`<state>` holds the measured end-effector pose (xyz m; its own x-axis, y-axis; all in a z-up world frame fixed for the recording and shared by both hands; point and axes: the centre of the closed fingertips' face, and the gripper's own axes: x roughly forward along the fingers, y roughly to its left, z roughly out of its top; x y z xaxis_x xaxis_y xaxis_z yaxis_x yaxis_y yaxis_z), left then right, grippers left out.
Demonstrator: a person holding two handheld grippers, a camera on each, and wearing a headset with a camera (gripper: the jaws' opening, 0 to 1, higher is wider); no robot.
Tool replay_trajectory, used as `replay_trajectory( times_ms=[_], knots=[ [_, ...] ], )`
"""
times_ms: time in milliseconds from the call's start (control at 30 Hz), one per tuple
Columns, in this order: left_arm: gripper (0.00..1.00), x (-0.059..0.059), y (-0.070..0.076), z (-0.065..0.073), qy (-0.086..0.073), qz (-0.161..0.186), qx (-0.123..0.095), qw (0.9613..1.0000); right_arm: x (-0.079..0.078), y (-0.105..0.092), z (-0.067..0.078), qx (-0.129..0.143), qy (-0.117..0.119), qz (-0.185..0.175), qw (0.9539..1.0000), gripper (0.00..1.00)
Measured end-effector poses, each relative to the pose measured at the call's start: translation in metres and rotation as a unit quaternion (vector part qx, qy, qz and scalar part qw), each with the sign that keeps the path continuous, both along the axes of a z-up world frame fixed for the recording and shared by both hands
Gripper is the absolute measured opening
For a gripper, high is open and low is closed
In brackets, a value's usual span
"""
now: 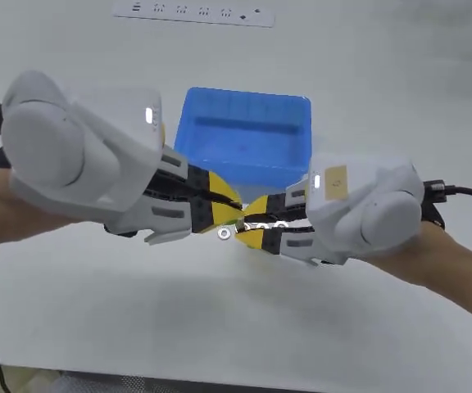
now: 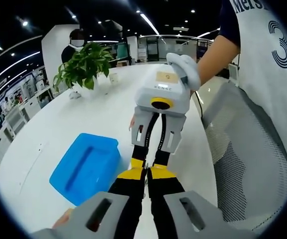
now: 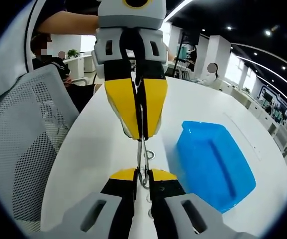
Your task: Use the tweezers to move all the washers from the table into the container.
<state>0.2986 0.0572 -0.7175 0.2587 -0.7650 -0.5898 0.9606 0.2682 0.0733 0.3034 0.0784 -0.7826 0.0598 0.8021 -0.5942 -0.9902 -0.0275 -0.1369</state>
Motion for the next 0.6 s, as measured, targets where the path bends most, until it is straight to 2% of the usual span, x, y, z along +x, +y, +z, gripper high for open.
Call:
replay_trajectory(
  times_ms=[300, 400, 433, 600],
  knots=[
    [0.06, 0.0039, 0.0003, 0.0002, 0.0, 0.002, -0.001, 1.0, 0.0024, -0.0004, 0.0004, 0.0, 0.009, -0.008, 0.9999, 0.11],
    [0.06, 0.0042, -0.0002, 0.0002, 0.003, 0.001, -0.003, 1.0, 0.0024, -0.0004, 0.0009, -0.003, 0.005, -0.004, 1.0, 0.12],
    [0.06, 0.0053, 0.0, 0.0002, -0.001, 0.001, -0.001, 1.0, 0.003, -0.0005, 0.0016, -0.005, 0.003, -0.003, 1.0, 0.12],
    [0.06, 0.0089, -0.0004, 0.0002, 0.008, 0.005, -0.007, 0.9999, 0.0039, 0.0017, 0.0072, 0.006, 0.011, -0.002, 0.9999, 0.12]
  ],
)
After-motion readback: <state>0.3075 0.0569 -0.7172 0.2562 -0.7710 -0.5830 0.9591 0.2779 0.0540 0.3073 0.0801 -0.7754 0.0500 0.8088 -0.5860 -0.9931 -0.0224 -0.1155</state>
